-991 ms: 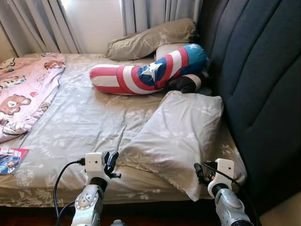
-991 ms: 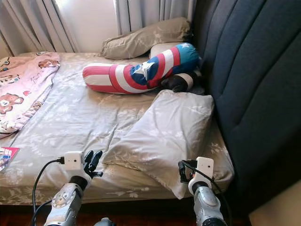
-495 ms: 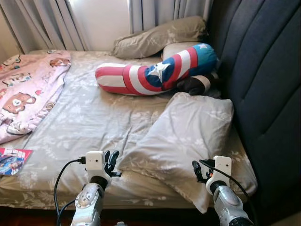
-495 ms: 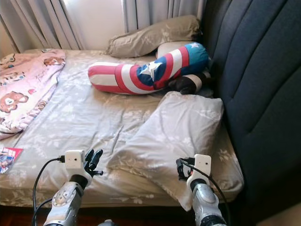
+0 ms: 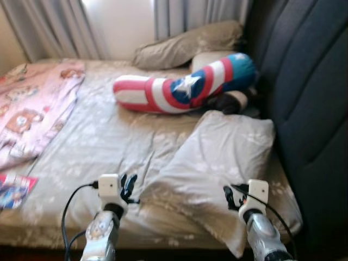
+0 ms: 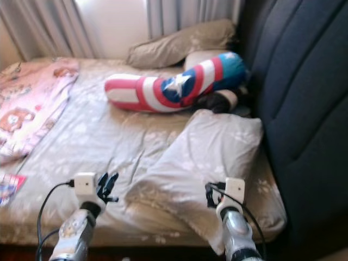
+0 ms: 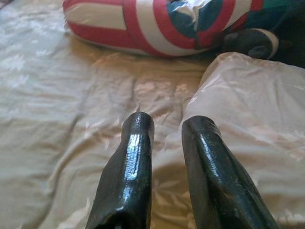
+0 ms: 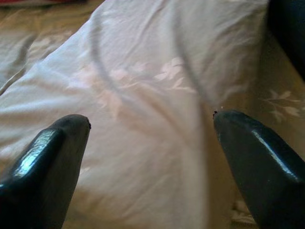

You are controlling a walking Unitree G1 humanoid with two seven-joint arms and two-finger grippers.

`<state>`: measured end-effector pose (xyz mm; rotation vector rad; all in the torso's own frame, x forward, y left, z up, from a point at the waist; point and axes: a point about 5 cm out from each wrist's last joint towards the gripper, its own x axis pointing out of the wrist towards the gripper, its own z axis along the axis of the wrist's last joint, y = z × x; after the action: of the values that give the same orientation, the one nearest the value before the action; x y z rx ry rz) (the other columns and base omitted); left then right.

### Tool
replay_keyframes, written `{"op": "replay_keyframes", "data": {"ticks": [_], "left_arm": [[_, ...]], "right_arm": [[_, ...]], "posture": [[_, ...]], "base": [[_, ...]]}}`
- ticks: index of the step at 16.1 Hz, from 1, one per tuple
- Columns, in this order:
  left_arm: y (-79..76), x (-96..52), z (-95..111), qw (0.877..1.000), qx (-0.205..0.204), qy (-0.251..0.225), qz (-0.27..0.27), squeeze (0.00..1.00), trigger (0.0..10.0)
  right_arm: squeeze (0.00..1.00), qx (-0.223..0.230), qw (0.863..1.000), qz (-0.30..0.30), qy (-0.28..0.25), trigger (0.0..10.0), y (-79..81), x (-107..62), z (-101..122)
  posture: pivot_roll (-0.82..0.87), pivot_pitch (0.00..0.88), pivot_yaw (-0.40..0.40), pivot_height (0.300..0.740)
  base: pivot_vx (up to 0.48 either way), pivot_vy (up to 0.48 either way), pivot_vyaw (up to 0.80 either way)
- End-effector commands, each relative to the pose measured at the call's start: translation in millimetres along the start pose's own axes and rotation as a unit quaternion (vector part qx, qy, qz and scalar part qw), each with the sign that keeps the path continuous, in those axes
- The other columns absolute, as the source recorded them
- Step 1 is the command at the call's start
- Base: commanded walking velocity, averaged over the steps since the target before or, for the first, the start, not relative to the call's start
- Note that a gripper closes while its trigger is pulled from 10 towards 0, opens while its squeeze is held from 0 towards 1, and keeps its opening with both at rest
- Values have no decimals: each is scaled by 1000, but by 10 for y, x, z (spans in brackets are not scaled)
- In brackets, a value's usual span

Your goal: Clean up the room

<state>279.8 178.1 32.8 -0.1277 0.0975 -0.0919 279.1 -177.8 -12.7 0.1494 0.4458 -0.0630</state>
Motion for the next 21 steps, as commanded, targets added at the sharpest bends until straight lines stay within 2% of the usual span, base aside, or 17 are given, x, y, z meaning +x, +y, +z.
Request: {"op": "replay_keyframes", "data": {"ticks": [1, 9, 13, 16, 17, 18, 21], "left_arm": [[-20, 2, 1, 1000, 0, 2, -5, 0, 10000], [-17, -21, -6, 1000, 4, 3, -7, 0, 10000], [-25, -29, -21, 1000, 6, 7, -8, 0, 10000], [-22, -33, -21, 1000, 7, 8, -8, 0, 10000], [-16, -39, -22, 1000, 7, 9, -7, 0, 10000], [-9, -48, -30, 1000, 9, 11, -7, 0, 10000], [-11, -60, -43, 1000, 10, 14, -9, 0, 10000]], "right_arm": [[0, -3, 1000, -8, -3, 10000, -30, 5, 22], [0, -5, 1000, -12, -5, 10000, -19, 3, 20], [0, -3, 1000, 4, 3, 10000, 19, -1, -12], [0, 9, 999, -2, 31, 10000, 8, -27, -110], [1000, 37, 999, 6, 36, 10000, 26, -31, -133], [1000, 49, 998, 20, 40, 10000, 39, -39, -153], [1000, 61, 997, 11, 52, 10000, 2, -63, -208]], "posture": [[28, 0, 2, 670], [30, 0, 3, 670], [25, 0, 4, 670], [28, 0, 3, 670], [24, 0, 6, 670], [20, 0, 10, 670], [17, 0, 16, 670]], "base": [[356, 0, 0], [362, 0, 0], [0, 0, 0], [0, 0, 0], [0, 0, 0], [0, 0, 0], [0, 0, 0]]}}
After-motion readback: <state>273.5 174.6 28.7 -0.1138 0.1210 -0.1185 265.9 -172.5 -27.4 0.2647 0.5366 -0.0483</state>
